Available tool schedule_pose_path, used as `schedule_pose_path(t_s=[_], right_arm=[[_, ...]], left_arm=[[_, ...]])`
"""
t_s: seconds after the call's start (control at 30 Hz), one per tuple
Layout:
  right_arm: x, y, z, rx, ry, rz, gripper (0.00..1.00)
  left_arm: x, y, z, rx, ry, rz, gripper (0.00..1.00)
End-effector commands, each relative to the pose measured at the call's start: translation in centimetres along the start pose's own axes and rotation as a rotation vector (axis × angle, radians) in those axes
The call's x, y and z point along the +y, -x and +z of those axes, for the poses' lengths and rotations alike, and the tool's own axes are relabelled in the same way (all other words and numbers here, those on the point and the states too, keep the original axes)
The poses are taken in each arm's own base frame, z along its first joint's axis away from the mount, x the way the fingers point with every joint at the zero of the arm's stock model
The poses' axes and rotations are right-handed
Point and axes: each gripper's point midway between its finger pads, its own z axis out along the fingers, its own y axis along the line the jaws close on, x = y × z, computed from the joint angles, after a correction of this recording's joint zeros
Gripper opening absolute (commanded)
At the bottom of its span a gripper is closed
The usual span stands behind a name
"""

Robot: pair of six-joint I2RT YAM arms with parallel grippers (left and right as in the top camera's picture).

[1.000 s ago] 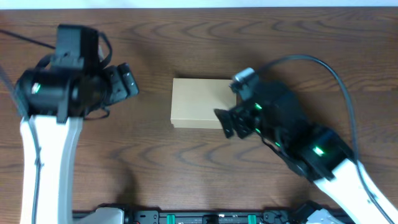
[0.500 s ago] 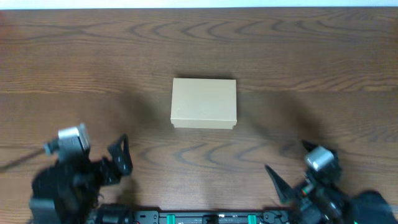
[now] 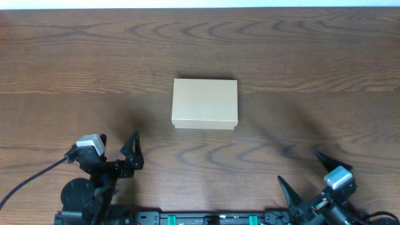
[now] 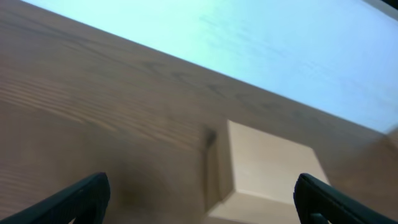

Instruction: Pack container

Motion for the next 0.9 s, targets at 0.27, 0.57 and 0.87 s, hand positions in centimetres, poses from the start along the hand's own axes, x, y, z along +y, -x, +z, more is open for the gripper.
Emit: schedule_pose_path(t_s=[0.27,0.57,0.87], right_arm=[[-0.4,-4.4,-0.2,0.183,-0.018,-0.026,0.99],[-0.4,-4.4,-0.2,0.183,-0.018,-0.026,0.99],[-0.4,-4.4,-0.2,0.183,-0.018,-0.026,0.99]], left_arm=[[3.9,-4.3,-0.2,0.146,0.180,0.001,0.95],[6.3,-7.1,-1.4,0.262,0.296,0.041,0.95],[7.0,-5.7,-2.3,0.200,0.316,0.266,0.95]])
